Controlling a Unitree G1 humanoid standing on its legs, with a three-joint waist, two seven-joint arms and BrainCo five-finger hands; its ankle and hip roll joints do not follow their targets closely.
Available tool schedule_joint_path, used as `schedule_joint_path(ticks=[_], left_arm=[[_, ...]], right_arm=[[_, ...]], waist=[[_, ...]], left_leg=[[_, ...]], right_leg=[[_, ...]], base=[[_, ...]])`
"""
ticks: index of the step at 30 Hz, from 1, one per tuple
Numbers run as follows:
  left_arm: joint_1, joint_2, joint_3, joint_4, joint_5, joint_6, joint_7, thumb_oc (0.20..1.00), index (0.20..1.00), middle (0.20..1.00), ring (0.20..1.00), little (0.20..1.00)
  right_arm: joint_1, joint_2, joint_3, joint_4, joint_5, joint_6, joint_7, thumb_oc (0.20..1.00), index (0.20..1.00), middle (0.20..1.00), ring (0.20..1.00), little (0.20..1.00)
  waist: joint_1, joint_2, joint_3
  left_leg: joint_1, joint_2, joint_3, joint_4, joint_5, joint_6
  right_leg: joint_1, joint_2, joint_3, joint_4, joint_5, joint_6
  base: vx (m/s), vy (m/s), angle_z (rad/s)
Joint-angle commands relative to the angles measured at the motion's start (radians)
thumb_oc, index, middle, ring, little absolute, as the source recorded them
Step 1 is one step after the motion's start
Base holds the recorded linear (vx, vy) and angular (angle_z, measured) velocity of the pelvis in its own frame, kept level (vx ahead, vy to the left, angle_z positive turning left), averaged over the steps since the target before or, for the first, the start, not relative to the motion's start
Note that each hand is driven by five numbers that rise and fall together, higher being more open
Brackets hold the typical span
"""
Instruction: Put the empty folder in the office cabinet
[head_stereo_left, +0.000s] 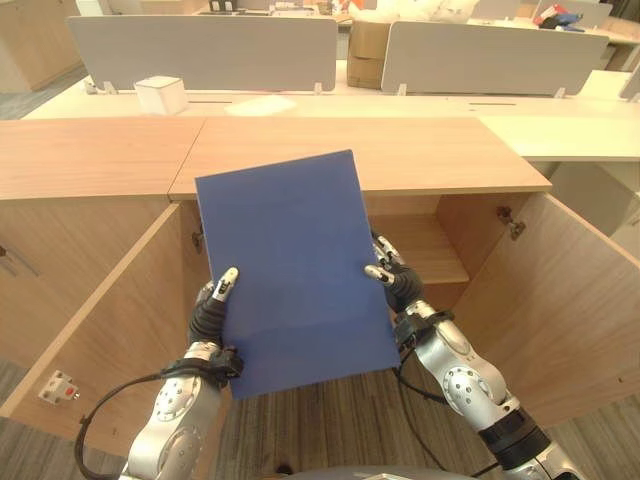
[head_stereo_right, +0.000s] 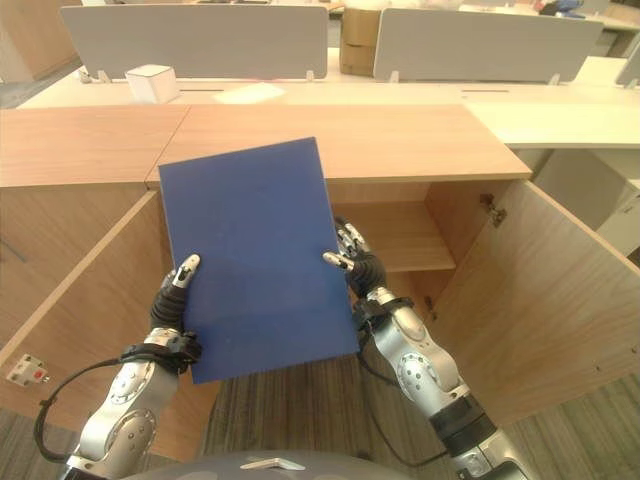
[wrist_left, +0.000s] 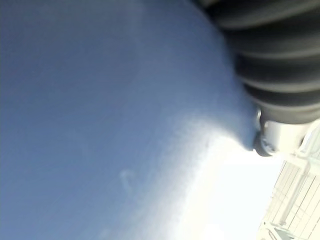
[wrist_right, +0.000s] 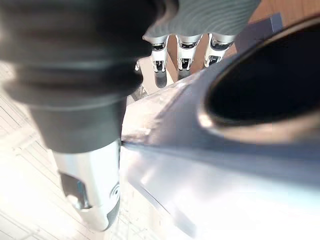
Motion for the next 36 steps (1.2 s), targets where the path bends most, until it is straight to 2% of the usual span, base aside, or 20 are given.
schedule_joint_path(ticks=[1, 9, 13, 17, 18, 23, 27, 28, 29, 36], left_arm=[[-0.021, 0.009, 0.012, -0.056, -0.001, -0.048, -0.046, 0.2, 0.2, 0.2, 0.2, 0.2], [-0.003, 0.04, -0.002, -0.078, -0.012, -0.034, -0.067, 0.2, 0.2, 0.2, 0.2, 0.2], [-0.016, 0.068, -0.017, -0.088, -0.021, -0.029, -0.086, 0.2, 0.2, 0.2, 0.2, 0.2], [-0.034, 0.087, -0.028, -0.089, -0.027, -0.025, -0.093, 0.2, 0.2, 0.2, 0.2, 0.2], [-0.047, 0.102, -0.037, -0.092, -0.027, -0.025, -0.101, 0.2, 0.2, 0.2, 0.2, 0.2], [-0.106, 0.129, -0.072, -0.066, -0.029, -0.03, -0.11, 0.2, 0.2, 0.2, 0.2, 0.2], [-0.119, 0.129, -0.076, -0.06, -0.029, -0.031, -0.11, 0.2, 0.2, 0.2, 0.2, 0.2], [-0.152, 0.116, -0.088, -0.042, -0.029, -0.033, -0.098, 0.2, 0.2, 0.2, 0.2, 0.2], [-0.157, 0.113, -0.088, -0.042, -0.028, -0.033, -0.095, 0.2, 0.2, 0.2, 0.2, 0.2], [-0.159, 0.095, -0.091, -0.045, -0.03, -0.02, -0.086, 0.2, 0.2, 0.2, 0.2, 0.2]], right_arm=[[-0.036, 0.016, -0.026, -0.035, 0.009, -0.053, 0.004, 1.0, 1.0, 1.0, 1.0, 1.0], [-0.024, -0.009, -0.002, -0.052, -0.008, -0.034, 0.022, 1.0, 1.0, 1.0, 1.0, 1.0], [-0.053, -0.036, 0.049, -0.048, -0.03, -0.009, 0.048, 1.0, 1.0, 1.0, 1.0, 1.0], [-0.09, -0.054, 0.107, -0.037, -0.042, 0.017, 0.078, 1.0, 1.0, 1.0, 1.0, 1.0], [-0.125, -0.072, 0.166, -0.03, -0.052, 0.044, 0.111, 1.0, 1.0, 1.0, 1.0, 1.0], [-0.261, -0.092, 0.315, -0.024, -0.057, 0.09, 0.18, 1.0, 1.0, 1.0, 1.0, 1.0], [-0.283, -0.084, 0.335, -0.022, -0.055, 0.091, 0.185, 1.0, 1.0, 1.0, 1.0, 1.0], [-0.316, -0.049, 0.355, -0.005, -0.059, 0.081, 0.18, 0.548, 0.548, 0.548, 0.548, 0.548], [-0.317, -0.041, 0.354, 0.0, -0.061, 0.075, 0.176, 0.2, 0.2, 0.2, 0.2, 0.2], [-0.293, -0.017, 0.338, -0.008, -0.083, 0.062, 0.161, 0.2, 0.2, 0.2, 0.2, 0.2]], waist=[[-0.005, -0.023, 0.002], [0.002, -0.035, 0.006], [0.011, -0.05, 0.014], [0.023, -0.063, 0.023], [0.035, -0.074, 0.03], [0.076, -0.103, 0.048], [0.083, -0.108, 0.052], [0.102, -0.12, 0.06], [0.103, -0.121, 0.062], [0.097, -0.124, 0.066]], left_leg=[[-0.016, -0.043, -0.057, 0.005, -0.094, 0.014], [-0.017, -0.041, -0.069, 0.001, -0.098, 0.014], [-0.03, -0.041, -0.075, 0.001, -0.097, 0.013], [-0.04, -0.039, -0.083, 0.001, -0.093, 0.012], [-0.049, -0.038, -0.089, 0.001, -0.09, 0.011], [-0.07, -0.038, -0.111, 0.001, -0.079, 0.007], [-0.073, -0.037, -0.114, 0.001, -0.077, 0.006], [-0.076, -0.037, -0.124, 0.001, -0.073, 0.005], [-0.076, -0.037, -0.125, 0.001, -0.073, 0.006], [-0.076, -0.037, -0.124, 0.001, -0.075, 0.006]], right_leg=[[0.027, 0.019, 0.0, -0.001, -0.116, 0.017], [0.023, 0.017, 0.002, -0.001, -0.117, 0.024], [0.012, 0.017, 0.001, -0.001, -0.115, 0.028], [0.003, 0.017, -0.002, -0.001, -0.112, 0.03], [-0.004, 0.017, -0.005, -0.001, -0.11, 0.032], [-0.016, 0.018, -0.021, -0.001, -0.106, 0.034], [-0.018, 0.018, -0.027, -0.001, -0.106, 0.034], [-0.019, 0.019, -0.035, -0.001, -0.105, 0.032], [-0.019, 0.02, -0.035, -0.001, -0.104, 0.032], [-0.018, 0.02, -0.034, -0.001, -0.105, 0.031]], base=[[0.04, 0.038, 0.04], [0.03, 0.019, 0.05], [0.0, 0.002, 0.02], [0.0, -0.004, 0.04], [-0.02, -0.031, 0.06], [-0.01, -0.034, 0.11], [-0.01, -0.018, 0.11], [-0.01, -0.026, 0.26], [0.0, -0.025, 0.3], [0.0, 0.002, 0.01]])
